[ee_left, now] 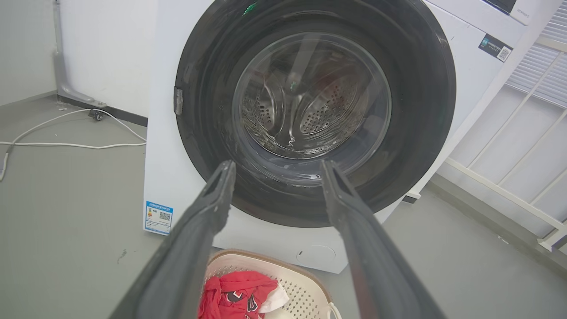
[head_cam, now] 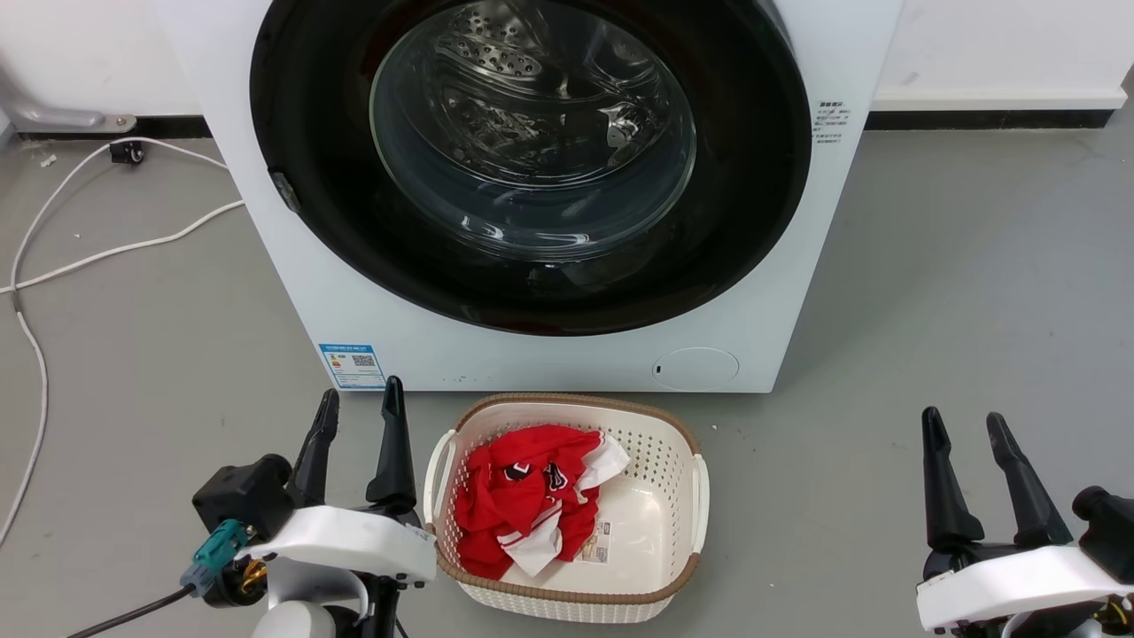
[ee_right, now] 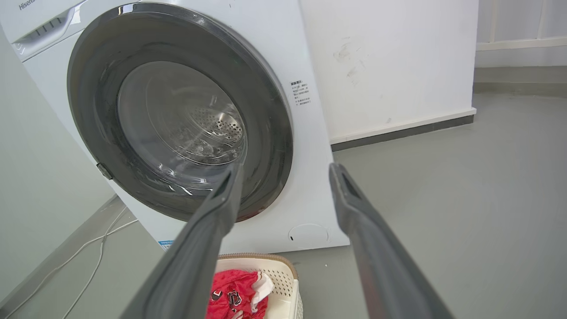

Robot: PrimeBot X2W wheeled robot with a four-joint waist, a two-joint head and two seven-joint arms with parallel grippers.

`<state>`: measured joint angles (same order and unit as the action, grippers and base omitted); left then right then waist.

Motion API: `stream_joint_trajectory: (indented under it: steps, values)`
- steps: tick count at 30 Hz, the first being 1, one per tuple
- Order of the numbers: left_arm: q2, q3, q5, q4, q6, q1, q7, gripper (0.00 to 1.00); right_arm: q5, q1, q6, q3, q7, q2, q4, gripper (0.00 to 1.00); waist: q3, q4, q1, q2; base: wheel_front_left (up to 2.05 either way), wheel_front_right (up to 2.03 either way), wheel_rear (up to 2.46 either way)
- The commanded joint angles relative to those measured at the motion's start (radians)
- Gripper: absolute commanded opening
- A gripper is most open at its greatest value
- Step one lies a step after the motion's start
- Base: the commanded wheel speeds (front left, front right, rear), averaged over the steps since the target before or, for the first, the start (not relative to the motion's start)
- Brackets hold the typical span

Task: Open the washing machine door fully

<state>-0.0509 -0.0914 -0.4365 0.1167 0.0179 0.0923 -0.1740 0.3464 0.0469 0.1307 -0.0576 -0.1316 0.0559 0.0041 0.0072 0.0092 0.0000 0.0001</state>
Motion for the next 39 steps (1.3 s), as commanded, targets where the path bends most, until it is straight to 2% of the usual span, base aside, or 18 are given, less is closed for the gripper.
stream_joint_trajectory:
  steps: [1,39]
  values:
    - [-0.001,-0.003,0.039,-0.012,0.003,0.016,-0.011,1.00,-0.040,0.005,0.000,-0.003,-0.007,-0.003,-0.018,1.00,0.001,0.001,0.0000,-0.0001,0.00,0.00,0.00]
    - [0.001,-0.034,0.341,0.004,0.031,-0.005,-0.085,1.00,-0.330,0.054,0.000,-0.005,-0.029,-0.007,-0.059,1.00,-0.008,0.006,0.0000,-0.0001,0.00,0.00,0.00]
